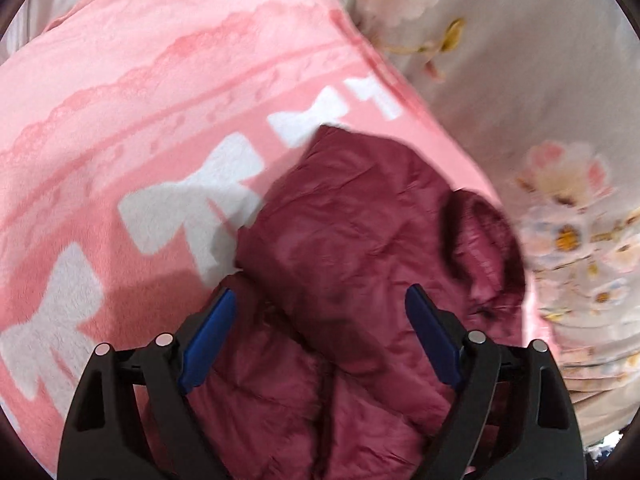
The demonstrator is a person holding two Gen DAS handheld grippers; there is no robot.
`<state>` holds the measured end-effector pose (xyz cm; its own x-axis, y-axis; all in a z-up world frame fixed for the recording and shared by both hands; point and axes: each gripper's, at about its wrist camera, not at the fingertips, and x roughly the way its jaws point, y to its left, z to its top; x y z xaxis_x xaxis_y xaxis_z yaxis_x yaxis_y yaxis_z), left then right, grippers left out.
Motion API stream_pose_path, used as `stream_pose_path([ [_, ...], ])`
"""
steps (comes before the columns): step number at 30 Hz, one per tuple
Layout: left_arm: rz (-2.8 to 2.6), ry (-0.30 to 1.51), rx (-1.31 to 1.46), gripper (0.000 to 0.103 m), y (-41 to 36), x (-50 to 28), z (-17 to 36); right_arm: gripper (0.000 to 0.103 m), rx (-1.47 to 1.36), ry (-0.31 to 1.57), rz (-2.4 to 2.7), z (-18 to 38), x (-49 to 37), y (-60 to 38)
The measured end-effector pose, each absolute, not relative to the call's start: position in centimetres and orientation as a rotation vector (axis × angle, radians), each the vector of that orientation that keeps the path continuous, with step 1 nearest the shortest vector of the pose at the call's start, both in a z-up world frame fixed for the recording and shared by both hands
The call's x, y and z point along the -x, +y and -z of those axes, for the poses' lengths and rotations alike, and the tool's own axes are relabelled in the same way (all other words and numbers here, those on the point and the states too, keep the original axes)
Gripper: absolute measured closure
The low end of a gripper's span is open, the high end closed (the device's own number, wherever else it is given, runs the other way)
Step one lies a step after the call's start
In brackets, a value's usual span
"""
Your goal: Fold large clothes
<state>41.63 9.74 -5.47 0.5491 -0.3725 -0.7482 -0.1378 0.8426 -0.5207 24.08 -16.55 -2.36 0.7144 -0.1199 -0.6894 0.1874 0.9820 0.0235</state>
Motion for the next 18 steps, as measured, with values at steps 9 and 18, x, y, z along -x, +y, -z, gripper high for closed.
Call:
stream_pose_path([
  [9, 0.147, 1.019, 0.577, 0.022, 10.9, -41.7, 7.9, 0.033, -0.446, 0.743, 0.354, 2.2, -18.1, -27.3],
  [18, 0.248, 1.024, 0.822, 0.022, 12.2, -41.0, 6.5, 0.033, -0.607, 0.845, 0.231, 4.7, -19.4, -28.7],
])
